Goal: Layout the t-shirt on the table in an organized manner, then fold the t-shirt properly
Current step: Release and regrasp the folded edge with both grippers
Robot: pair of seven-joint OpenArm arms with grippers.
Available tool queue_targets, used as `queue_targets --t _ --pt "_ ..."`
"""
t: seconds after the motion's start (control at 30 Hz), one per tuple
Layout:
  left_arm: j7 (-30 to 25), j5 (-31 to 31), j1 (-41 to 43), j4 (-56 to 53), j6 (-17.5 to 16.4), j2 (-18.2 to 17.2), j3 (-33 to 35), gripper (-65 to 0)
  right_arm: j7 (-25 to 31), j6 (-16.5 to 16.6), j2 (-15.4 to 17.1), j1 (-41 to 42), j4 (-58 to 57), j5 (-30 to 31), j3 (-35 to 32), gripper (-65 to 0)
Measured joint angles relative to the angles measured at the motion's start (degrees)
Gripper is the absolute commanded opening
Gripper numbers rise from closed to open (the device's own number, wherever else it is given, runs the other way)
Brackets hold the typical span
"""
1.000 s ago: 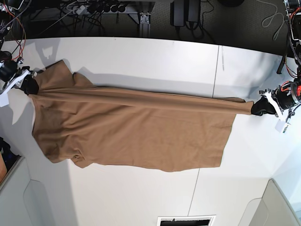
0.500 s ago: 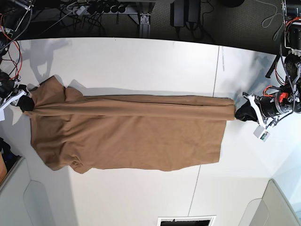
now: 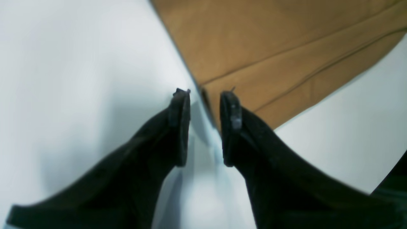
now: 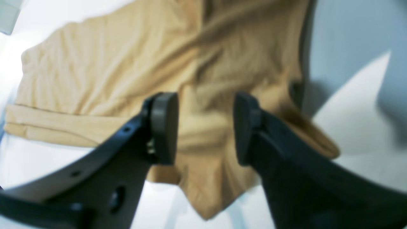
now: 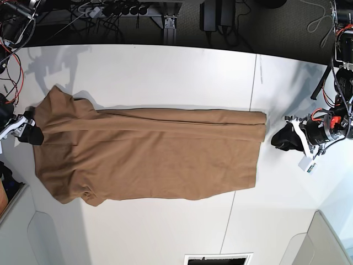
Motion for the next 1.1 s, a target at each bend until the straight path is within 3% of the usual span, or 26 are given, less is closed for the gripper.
queue_targets --t 0.2,0.27,0.4,0.5,0.57,0.63,0.77,1.0,1.1 --pt "0.4 -0.8 -0.6 1.1 0.0 0.0 0.0 -45.4 0.6 0.0 -0.3 0.2 1.0 -1.0 0.0 -55.9" --pt "-0.1 -0.8 -0.6 1.1 0.0 0.3 0.0 -45.4 3.1 0.0 -1.1 0.7 0.1 -2.2 0.0 -63.7" --pt "-0.2 1.4 -0.6 0.8 0.0 3.2 0.9 -45.4 6.0 0.0 -2.8 0.8 -3.6 -5.9 -0.4 -65.0" --pt "-0.3 2.8 -0.6 0.7 0.0 5.3 3.6 -45.4 2.5 0.0 -3.4 0.5 -4.5 -7.6 -0.5 -65.0" --pt "-0.3 3.9 -0.6 0.7 0.0 5.9 5.2 -45.4 -0.5 -0.5 -3.2 0.5 -3.9 -3.6 0.2 -65.0" --pt "-0.1 5.8 -0.6 0.7 0.0 6.1 5.9 -45.4 -4.0 0.1 -3.3 0.5 -0.9 2.1 2.7 -60.7" --pt "-0.2 6.8 -0.6 0.7 0.0 5.9 5.9 -45.4 -4.0 0.2 -1.4 0.0 3.0 2.1 7.4 -48.5" --pt "-0.7 4.5 -0.5 0.7 0.0 5.2 5.9 -45.4 -0.6 0.2 -1.6 -6.9 2.2 -2.6 8.3 -47.3" --pt "-0.7 4.0 -0.6 0.7 0.0 6.4 5.9 -45.4 1.9 0.2 -1.5 -9.0 0.9 -2.9 7.9 -41.8"
